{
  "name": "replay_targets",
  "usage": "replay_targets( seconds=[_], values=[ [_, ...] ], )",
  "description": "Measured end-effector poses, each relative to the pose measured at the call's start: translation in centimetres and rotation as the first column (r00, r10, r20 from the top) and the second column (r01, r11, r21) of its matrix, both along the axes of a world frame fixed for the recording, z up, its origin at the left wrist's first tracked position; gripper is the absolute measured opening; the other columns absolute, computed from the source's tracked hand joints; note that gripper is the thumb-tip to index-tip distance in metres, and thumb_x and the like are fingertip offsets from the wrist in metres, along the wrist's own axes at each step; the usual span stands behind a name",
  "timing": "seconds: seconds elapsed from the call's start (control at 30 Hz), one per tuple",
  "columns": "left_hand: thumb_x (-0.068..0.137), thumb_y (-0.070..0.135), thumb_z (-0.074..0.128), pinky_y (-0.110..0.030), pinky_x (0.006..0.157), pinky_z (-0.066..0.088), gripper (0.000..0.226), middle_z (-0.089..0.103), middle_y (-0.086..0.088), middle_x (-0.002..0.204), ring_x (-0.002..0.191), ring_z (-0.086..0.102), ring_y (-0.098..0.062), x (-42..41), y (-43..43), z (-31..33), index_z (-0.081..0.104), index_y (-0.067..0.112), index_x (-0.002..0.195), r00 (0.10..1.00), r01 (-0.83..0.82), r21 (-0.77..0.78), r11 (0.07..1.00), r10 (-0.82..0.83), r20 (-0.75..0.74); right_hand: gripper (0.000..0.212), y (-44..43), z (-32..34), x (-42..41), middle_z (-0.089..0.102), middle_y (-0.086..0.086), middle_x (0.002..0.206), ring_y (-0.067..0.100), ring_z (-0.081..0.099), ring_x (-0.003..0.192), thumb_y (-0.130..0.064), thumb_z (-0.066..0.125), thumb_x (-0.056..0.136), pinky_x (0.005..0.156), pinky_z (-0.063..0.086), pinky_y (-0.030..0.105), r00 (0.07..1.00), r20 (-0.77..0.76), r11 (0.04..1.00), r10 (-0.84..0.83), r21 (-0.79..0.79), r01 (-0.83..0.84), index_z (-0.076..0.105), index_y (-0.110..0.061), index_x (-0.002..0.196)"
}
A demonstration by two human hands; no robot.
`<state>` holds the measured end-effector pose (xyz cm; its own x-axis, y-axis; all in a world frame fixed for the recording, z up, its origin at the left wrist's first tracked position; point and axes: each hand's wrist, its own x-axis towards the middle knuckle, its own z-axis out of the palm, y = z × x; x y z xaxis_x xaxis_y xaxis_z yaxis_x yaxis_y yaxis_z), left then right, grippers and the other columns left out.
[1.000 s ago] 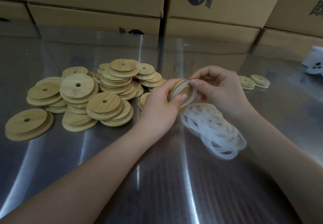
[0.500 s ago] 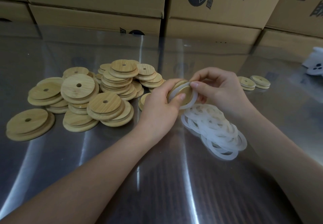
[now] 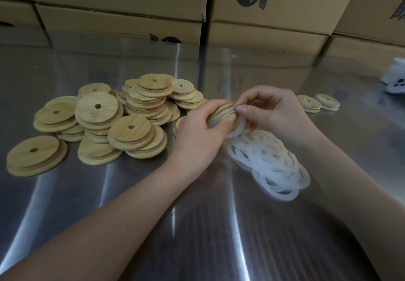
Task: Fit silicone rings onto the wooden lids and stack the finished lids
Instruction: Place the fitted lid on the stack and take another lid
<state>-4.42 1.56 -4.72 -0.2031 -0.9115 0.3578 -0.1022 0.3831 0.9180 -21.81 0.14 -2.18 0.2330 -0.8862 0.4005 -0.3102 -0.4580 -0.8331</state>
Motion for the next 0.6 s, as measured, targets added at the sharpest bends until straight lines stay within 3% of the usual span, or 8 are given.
replay_targets(
  seconds=[0.13,0.33,0.47,0.6],
  values=[
    [0.093,0.013,0.062,-0.040,0.096,0.052,0.024,0.072,0.007,0.105,0.105,0.065,-0.009,-0.03,-0.07,0.20,0.070,0.018,0.116,0.999,-0.027,-0.011,1.000,0.027,-0.019,0.014,0.06,0.03,-0.05,0.068,-0.002,0.073,0.016,0.061,0.062,-0.011,0.070,0.086,0.056,0.050,0.024,1.000,0.016,1.000,0.008,-0.021,-0.008,0.072,-0.023,0.081],
    [0.093,0.011,0.062,-0.020,0.092,0.051,0.023,0.072,0.012,0.102,0.101,0.065,0.000,0.22,-0.30,0.51,0.070,0.027,0.108,0.988,-0.049,-0.019,0.999,0.046,-0.146,0.010,0.21,-0.37,0.19,0.070,-0.002,0.080,0.017,0.065,0.067,-0.017,0.074,0.084,0.059,0.052,0.027,0.996,0.078,0.998,-0.033,-0.047,0.037,0.070,-0.026,0.085],
    [0.091,0.010,0.066,-0.019,0.088,0.052,0.022,0.073,0.010,0.100,0.099,0.067,-0.001,0.34,-0.39,0.58,0.070,0.026,0.106,0.976,-0.068,-0.005,0.998,0.065,-0.207,0.009,0.21,-0.56,0.40,0.071,-0.001,0.083,0.015,0.068,0.074,-0.016,0.074,0.084,0.061,0.054,0.026,0.993,0.100,0.992,-0.069,-0.095,0.079,0.071,-0.025,0.084],
    [0.085,0.004,0.070,-0.019,0.087,0.053,0.031,0.072,0.011,0.096,0.095,0.066,0.000,0.26,-0.27,0.59,0.067,0.032,0.097,0.980,-0.102,0.002,0.995,0.101,-0.172,0.010,0.19,-0.87,0.59,0.071,0.001,0.085,0.022,0.067,0.080,-0.011,0.073,0.085,0.069,0.058,0.036,0.992,0.083,0.984,-0.099,-0.137,0.110,0.071,-0.021,0.084]
  ],
)
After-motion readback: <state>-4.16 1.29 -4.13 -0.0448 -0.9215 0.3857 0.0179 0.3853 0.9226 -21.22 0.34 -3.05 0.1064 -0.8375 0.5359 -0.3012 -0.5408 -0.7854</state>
